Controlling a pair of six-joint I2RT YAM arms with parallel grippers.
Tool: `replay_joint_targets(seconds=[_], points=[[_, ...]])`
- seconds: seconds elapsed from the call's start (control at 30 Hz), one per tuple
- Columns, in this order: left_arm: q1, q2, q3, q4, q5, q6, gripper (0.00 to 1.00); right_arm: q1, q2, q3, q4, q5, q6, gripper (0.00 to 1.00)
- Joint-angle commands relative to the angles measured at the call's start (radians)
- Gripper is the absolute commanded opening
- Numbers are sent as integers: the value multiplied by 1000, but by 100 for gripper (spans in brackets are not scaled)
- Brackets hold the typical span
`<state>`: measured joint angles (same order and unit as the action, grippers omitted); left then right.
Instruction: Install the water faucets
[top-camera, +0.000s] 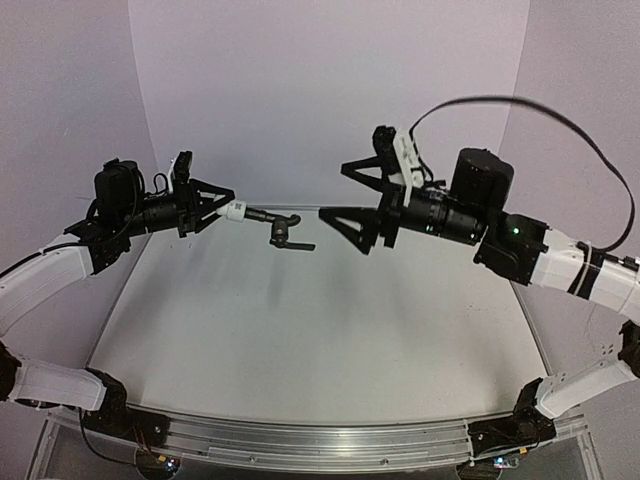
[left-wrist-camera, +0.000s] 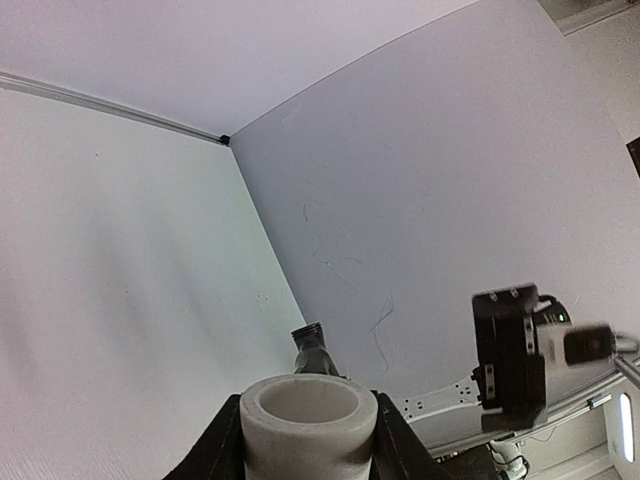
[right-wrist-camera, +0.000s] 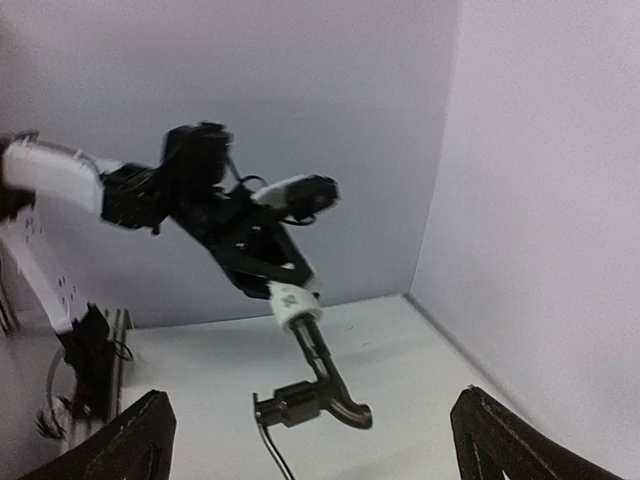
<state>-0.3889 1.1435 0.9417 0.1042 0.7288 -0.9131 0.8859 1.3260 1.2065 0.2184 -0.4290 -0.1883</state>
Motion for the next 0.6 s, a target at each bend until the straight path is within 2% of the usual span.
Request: replay_joint_targets(seconds=[0.0, 0.13, 0.27, 0.37, 0.57], points=[[4, -17, 40, 78, 1, 3, 0, 164, 10, -92, 11, 245, -745, 98], [4, -17, 35, 80, 3, 0, 0, 247, 66, -120, 158, 367, -964, 98], [4, -21, 32, 82, 6, -2, 0, 274, 163, -72, 197, 433, -1079, 98], [4, -26, 30, 81, 7, -1, 0, 283, 248, -34, 251, 518, -1144, 98], [3, -33, 24, 81, 8, -5, 0, 290, 397, 37, 474, 722, -1213, 98]])
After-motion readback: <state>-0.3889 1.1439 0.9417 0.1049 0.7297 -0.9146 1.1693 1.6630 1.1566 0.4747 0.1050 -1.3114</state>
